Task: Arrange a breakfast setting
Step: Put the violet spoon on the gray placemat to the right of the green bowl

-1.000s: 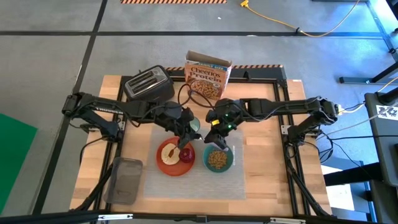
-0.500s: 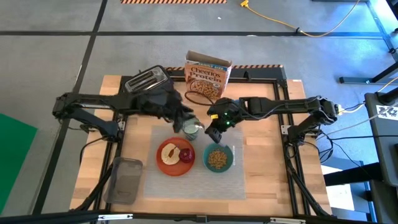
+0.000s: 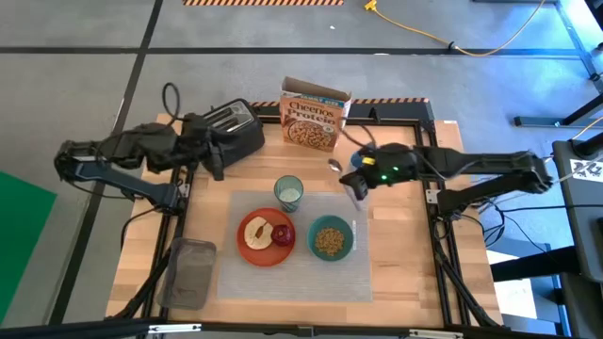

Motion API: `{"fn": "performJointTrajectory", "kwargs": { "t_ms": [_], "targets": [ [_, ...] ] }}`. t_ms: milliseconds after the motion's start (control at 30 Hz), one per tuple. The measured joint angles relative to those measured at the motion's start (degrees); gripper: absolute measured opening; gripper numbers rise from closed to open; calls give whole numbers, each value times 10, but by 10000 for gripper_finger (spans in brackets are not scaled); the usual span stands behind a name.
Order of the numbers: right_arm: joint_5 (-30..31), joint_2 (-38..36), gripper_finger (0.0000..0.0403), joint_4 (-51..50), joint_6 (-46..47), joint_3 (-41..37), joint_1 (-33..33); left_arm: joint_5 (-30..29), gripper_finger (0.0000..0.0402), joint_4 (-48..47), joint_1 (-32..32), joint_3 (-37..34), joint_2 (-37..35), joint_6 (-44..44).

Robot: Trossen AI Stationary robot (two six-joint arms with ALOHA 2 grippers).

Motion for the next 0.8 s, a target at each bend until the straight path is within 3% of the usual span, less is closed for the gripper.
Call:
{"fn": "performJointTrajectory", "kwargs": {
  "t_ms": [167, 333, 633, 800],
  "targets": [
    [34, -75, 6, 151, 100, -170, 36, -40, 173, -2, -23, 0, 4, 13],
    [110, -105, 6, 170, 168, -273, 98, -51, 173, -4, -21, 0, 30, 13],
    [242, -106, 5, 146, 334, -356, 189, -41, 173, -3, 1, 0, 68, 10],
    [272, -98, 5, 134, 445, -382, 248, -28, 173, 0, 10, 0, 75, -2]
  ]
}}
